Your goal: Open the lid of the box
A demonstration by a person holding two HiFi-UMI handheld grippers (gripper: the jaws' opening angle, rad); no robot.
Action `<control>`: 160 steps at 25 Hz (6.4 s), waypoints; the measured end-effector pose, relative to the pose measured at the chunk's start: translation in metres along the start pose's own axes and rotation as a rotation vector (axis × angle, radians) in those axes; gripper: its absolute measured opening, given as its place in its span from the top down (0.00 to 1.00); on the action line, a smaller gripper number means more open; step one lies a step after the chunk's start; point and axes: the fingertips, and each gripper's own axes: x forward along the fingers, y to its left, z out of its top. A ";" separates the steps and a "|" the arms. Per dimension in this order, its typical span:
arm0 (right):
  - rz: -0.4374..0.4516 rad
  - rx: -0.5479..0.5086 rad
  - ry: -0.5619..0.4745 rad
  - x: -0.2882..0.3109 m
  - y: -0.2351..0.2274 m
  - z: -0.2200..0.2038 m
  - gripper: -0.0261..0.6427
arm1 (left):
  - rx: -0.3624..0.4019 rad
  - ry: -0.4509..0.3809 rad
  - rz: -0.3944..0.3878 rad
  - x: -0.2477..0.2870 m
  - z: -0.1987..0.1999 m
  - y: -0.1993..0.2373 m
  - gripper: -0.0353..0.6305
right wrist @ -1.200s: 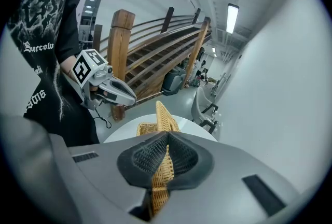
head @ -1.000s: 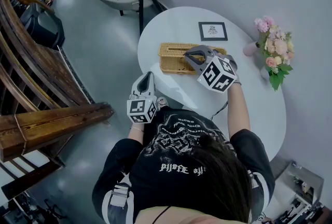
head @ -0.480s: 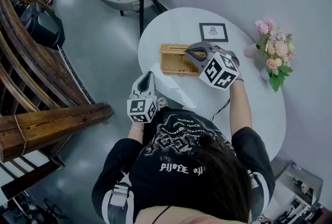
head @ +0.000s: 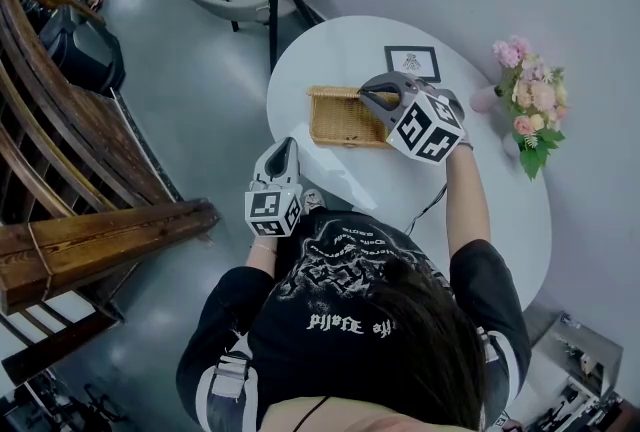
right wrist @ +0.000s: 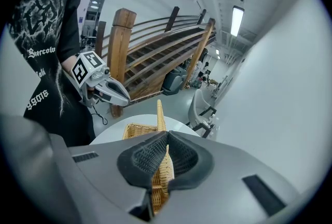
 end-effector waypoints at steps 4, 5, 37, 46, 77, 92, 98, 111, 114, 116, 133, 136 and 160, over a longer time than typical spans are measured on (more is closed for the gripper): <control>0.004 -0.005 0.001 0.001 -0.004 0.001 0.91 | 0.001 0.000 -0.005 0.002 0.000 -0.001 0.91; 0.005 -0.007 0.002 0.001 -0.005 0.001 0.91 | 0.001 0.000 -0.006 0.002 0.001 -0.001 0.91; 0.020 -0.021 0.045 0.013 -0.053 0.000 0.91 | 0.003 0.017 -0.019 0.010 0.000 0.007 0.91; 0.027 -0.028 0.077 0.021 -0.067 -0.002 0.91 | 0.003 0.017 -0.025 0.015 0.002 0.012 0.91; 0.123 0.117 0.133 0.061 -0.117 -0.029 0.91 | -0.010 0.055 -0.011 0.026 -0.004 0.026 0.91; 0.268 0.253 0.154 0.090 -0.141 -0.056 0.91 | -0.037 0.103 -0.012 0.039 -0.012 0.028 0.91; 0.275 0.300 0.152 0.104 -0.151 -0.071 0.91 | -0.045 0.121 0.004 0.045 -0.014 0.033 0.91; 0.299 0.357 0.161 0.129 -0.158 -0.094 0.91 | -0.045 0.149 0.002 0.061 -0.014 0.032 0.91; 0.310 0.379 0.161 0.136 -0.159 -0.099 0.90 | -0.050 0.159 0.009 0.063 -0.016 0.035 0.91; 0.319 0.399 0.159 0.140 -0.160 -0.104 0.90 | -0.053 0.163 0.012 0.065 -0.016 0.036 0.91; 0.390 0.495 0.217 0.178 -0.154 -0.139 0.90 | -0.063 0.200 0.021 0.079 -0.021 0.040 0.91; 0.405 0.521 0.226 0.184 -0.151 -0.145 0.90 | -0.065 0.206 0.023 0.081 -0.024 0.042 0.91; 0.288 0.686 0.104 0.167 -0.179 -0.137 0.71 | -0.070 0.190 -0.004 0.088 -0.019 0.036 0.91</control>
